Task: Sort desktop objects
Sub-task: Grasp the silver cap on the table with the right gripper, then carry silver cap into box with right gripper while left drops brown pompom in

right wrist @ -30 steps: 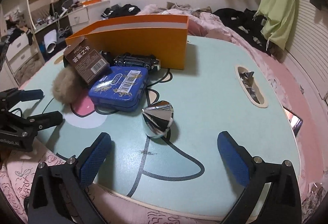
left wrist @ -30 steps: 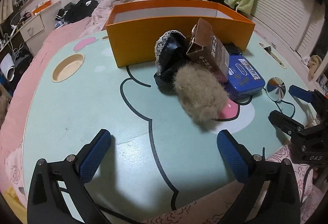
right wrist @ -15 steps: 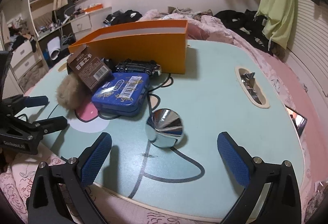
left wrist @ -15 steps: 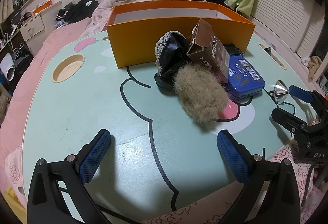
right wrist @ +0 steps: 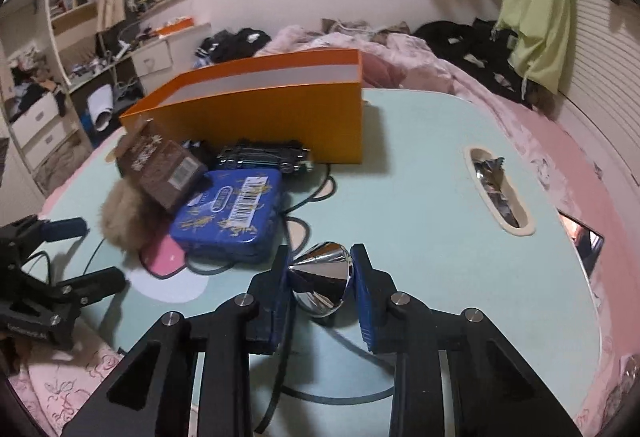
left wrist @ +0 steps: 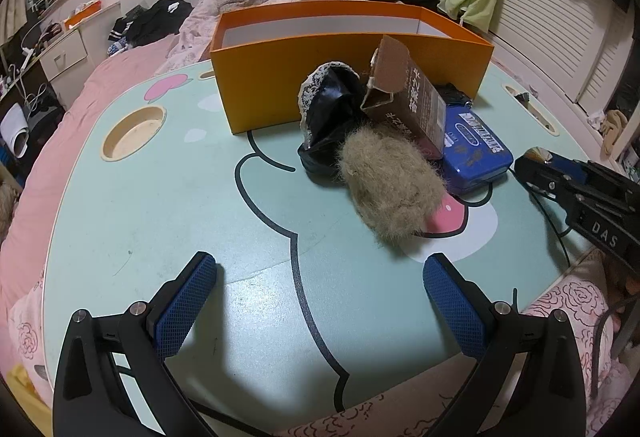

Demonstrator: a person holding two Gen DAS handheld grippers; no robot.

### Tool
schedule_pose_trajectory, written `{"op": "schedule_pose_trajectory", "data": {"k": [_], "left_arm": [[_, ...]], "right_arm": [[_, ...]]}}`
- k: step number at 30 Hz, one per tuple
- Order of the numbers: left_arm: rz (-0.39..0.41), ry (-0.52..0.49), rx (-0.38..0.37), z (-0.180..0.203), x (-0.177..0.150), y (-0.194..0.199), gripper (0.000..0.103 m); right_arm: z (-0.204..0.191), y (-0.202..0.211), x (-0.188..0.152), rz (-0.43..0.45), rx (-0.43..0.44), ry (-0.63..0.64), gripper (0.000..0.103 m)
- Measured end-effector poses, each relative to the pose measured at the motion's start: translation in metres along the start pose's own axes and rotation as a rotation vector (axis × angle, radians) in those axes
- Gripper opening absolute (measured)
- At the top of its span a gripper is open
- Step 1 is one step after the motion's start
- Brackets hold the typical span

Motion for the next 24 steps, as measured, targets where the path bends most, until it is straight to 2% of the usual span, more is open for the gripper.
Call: {"op": "schedule_pose_trajectory", "data": {"k": [6,8,11,13,15,17,18,19,20,21,24], "left_arm": [[-0.001,0.015,0.0,-0.003,0.002,0.002,0.103],[-0.005,0.047,-0.038,-0.004,0.006,0.006,0.102],[0.01,0.119,-0.161,-0.002,0.018,0.017,0.097],[0.03,0.112,-0.172,0.005,0.028,0.02,0.096],[0.027,0.097,-0.158,0.011,0.035,0.017,0.083],[-0.02,0.1,-0.162,0.015,0.039,0.005,0.061],[-0.04,0.103,-0.171,0.015,0.04,0.0,0.054],[-0.043,0.11,-0.18,0.014,0.04,-0.003,0.046],[-0.033,0.118,-0.187,0.011,0.041,-0.002,0.032],[-0.036,0.134,-0.203,0.008,0.04,-0.003,0.027],[-0.013,0.181,-0.243,-0.003,0.031,0.004,0.026]], "right_arm": [[-0.004,0.011,-0.002,0.068,0.033,-0.002,0.028],[-0.006,0.014,-0.001,0.085,0.039,0.005,0.028],[-0.008,0.013,-0.001,0.081,0.044,0.012,0.028],[-0.008,0.012,-0.002,0.073,0.044,0.015,0.028],[-0.008,0.012,-0.002,0.074,0.043,0.014,0.028],[-0.007,0.011,-0.002,0.073,0.044,0.012,0.028],[-0.007,0.011,-0.002,0.073,0.044,0.012,0.028],[-0.009,0.011,-0.003,0.072,0.043,0.012,0.028],[-0.009,0.011,-0.003,0.072,0.043,0.012,0.028],[-0.009,0.011,-0.003,0.072,0.043,0.013,0.028],[-0.009,0.009,-0.003,0.065,0.04,0.015,0.028]]}}
Point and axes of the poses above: each gripper's, at about its wrist camera, not at the fingertips, and y roughly against the way its jaws point, z to its right, x to its top, the point moved 4 cm from there along -y, roughly the way its jaws point, and after that the axes turned 13 degrees about x, right-handed, at the moved point
